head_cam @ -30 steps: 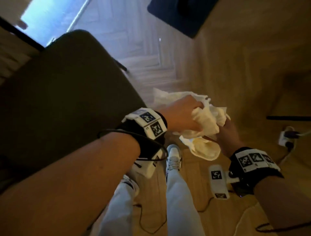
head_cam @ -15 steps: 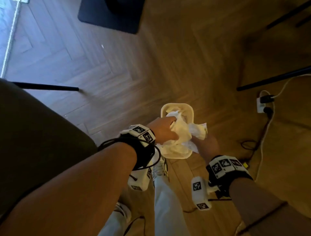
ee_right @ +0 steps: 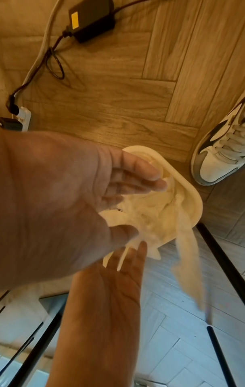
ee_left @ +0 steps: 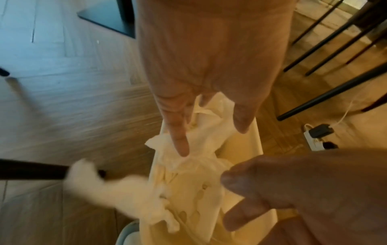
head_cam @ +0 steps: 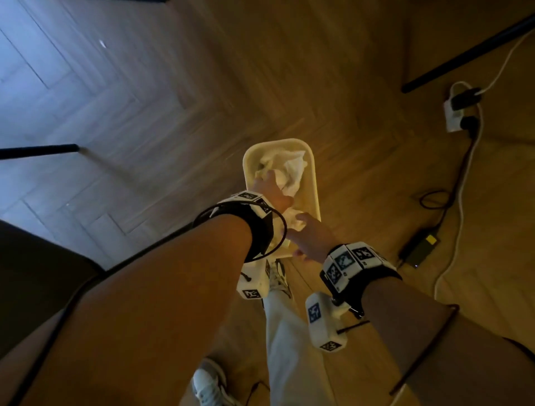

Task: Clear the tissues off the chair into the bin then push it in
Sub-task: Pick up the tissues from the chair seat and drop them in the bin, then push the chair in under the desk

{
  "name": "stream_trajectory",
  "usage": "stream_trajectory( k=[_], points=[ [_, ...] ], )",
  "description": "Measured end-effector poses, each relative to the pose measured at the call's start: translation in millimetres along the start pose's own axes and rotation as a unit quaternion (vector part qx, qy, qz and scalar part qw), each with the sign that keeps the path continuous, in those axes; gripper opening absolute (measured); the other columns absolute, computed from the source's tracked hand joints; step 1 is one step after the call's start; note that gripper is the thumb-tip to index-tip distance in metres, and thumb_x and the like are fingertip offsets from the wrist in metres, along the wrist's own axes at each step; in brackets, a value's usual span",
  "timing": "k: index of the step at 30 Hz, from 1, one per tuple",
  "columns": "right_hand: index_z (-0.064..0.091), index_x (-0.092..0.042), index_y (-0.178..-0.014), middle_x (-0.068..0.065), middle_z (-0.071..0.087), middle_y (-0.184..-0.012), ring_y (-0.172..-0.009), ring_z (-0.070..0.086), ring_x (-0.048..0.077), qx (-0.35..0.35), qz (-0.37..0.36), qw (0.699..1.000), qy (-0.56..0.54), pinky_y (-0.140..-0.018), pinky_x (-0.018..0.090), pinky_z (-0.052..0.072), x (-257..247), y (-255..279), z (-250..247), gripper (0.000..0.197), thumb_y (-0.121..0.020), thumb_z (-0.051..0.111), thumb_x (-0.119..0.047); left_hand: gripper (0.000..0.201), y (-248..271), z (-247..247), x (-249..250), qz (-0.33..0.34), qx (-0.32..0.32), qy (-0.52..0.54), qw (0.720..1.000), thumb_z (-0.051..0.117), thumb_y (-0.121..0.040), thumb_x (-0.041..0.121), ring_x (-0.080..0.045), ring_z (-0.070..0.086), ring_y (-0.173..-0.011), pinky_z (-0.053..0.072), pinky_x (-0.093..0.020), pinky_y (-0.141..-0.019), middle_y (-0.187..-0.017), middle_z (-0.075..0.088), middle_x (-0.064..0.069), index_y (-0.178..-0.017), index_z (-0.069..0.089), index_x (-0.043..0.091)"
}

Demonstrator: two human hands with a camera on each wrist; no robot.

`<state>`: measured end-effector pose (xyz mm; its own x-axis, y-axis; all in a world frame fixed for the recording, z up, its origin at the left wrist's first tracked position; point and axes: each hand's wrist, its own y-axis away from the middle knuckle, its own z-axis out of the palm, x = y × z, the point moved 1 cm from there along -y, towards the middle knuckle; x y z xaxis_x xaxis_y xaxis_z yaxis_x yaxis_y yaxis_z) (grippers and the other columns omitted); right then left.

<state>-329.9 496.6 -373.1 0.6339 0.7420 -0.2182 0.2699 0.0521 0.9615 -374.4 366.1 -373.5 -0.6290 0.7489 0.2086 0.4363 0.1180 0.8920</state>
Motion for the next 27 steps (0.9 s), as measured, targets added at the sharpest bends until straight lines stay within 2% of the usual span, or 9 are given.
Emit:
stream_trajectory(
  k=[3, 6, 10, 12, 16, 19, 21, 24, 27],
  points=[
    [0.048, -0.018, -0.124, 0.015, 0.068, -0.104, -0.084, 0.068, 0.035, -0.001, -0.019, 1.0, 0.02, -0.066, 0.038, 0.049, -1, 9, 0, 0.046, -0.084, 0.058, -0.039, 0.068, 15, -3, -7, 0.024, -0.032, 0.0, 0.999, 0.055, -0.089, 0.038, -0.037, 0.049, -0.122, 0.045, -0.046, -0.097, -0.145, 0.035, -0.016, -0.145, 0.024, 0.015],
    [0.056, -0.022, -0.097, 0.015, 0.068, -0.097, -0.082, 0.065, 0.032, 0.011, -0.054, 0.998, 0.036, -0.066, 0.037, 0.046, -2, 30, 0, 0.023, -0.082, 0.057, -0.039, 0.047, 47, -22, -27, 0.063, -0.027, 0.018, 0.997, 0.05, -0.092, 0.034, -0.028, 0.057, -0.111, 0.047, -0.035, -0.085, -0.133, 0.051, -0.012, -0.134, 0.044, 0.012],
    [0.053, -0.028, -0.073, 0.013, 0.067, -0.084, -0.08, 0.064, 0.035, 0.009, -0.105, 0.994, 0.042, -0.064, 0.035, 0.043, -25, 82, 14, 0.02, -0.073, 0.056, -0.048, 0.029, 134, -54, -69, 0.069, -0.031, 0.091, 0.993, 0.053, -0.092, 0.032, -0.024, 0.063, -0.096, 0.052, -0.037, -0.086, -0.113, 0.065, -0.009, -0.11, 0.061, 0.011],
    [0.056, -0.025, -0.076, 0.009, 0.068, -0.079, -0.074, 0.065, 0.029, 0.011, -0.146, 0.989, 0.033, -0.06, 0.03, 0.043, -50, 128, 31, 0.016, -0.081, 0.058, -0.04, 0.025, 189, -69, -91, 0.073, -0.014, 0.13, 0.989, 0.053, -0.092, 0.028, -0.026, 0.064, -0.097, 0.052, -0.042, -0.09, -0.109, 0.067, -0.011, -0.105, 0.062, 0.01],
    [0.061, -0.016, -0.09, 0.008, 0.069, -0.085, -0.075, 0.066, 0.023, -0.011, -0.262, 0.962, 0.077, -0.064, 0.035, 0.05, -95, 221, 83, 0.014, -0.087, 0.056, -0.029, 0.02, 308, -91, -140, 0.071, 0.089, 0.195, 0.974, 0.05, -0.094, 0.027, -0.016, 0.061, -0.088, 0.048, -0.03, -0.081, -0.095, 0.064, -0.001, -0.104, 0.062, 0.014],
    [0.061, -0.017, -0.094, 0.004, 0.068, -0.081, -0.073, 0.064, 0.018, -0.051, -0.346, 0.921, 0.172, -0.065, 0.032, 0.049, -116, 302, 141, 0.014, -0.088, 0.056, -0.03, 0.017, 404, -90, -186, 0.051, 0.156, 0.265, 0.95, 0.051, -0.093, 0.028, -0.02, 0.064, -0.086, 0.054, -0.037, -0.081, -0.094, 0.067, -0.004, -0.101, 0.062, 0.018],
    [0.061, -0.017, -0.095, 0.002, 0.067, -0.083, -0.076, 0.064, 0.018, -0.071, -0.392, 0.883, 0.249, -0.068, 0.034, 0.051, -120, 355, 180, 0.016, -0.089, 0.055, -0.03, 0.014, 463, -82, -220, 0.041, 0.196, 0.301, 0.932, 0.052, -0.093, 0.029, -0.017, 0.064, -0.084, 0.055, -0.037, -0.079, -0.093, 0.066, 0.0, -0.101, 0.061, 0.021],
    [0.063, -0.019, -0.097, -0.001, 0.068, -0.091, -0.082, 0.064, 0.016, -0.094, -0.433, 0.835, 0.327, -0.077, 0.038, 0.054, -108, 425, 240, 0.015, -0.089, 0.056, -0.03, 0.008, 554, -55, -274, 0.015, 0.251, 0.366, 0.896, 0.052, -0.094, 0.028, -0.005, 0.061, -0.083, 0.049, -0.023, -0.071, -0.092, 0.062, 0.009, -0.098, 0.059, 0.028],
    [0.062, -0.023, -0.098, -0.003, 0.066, -0.094, -0.083, 0.062, 0.013, -0.123, -0.439, 0.804, 0.383, -0.074, 0.031, 0.052, -83, 487, 298, 0.012, -0.089, 0.056, -0.03, 0.011, 640, -10, -335, -0.006, 0.338, 0.392, 0.856, 0.053, -0.094, 0.026, -0.006, 0.06, -0.088, 0.048, -0.021, -0.076, -0.095, 0.062, 0.007, -0.103, 0.059, 0.024]
  ],
)
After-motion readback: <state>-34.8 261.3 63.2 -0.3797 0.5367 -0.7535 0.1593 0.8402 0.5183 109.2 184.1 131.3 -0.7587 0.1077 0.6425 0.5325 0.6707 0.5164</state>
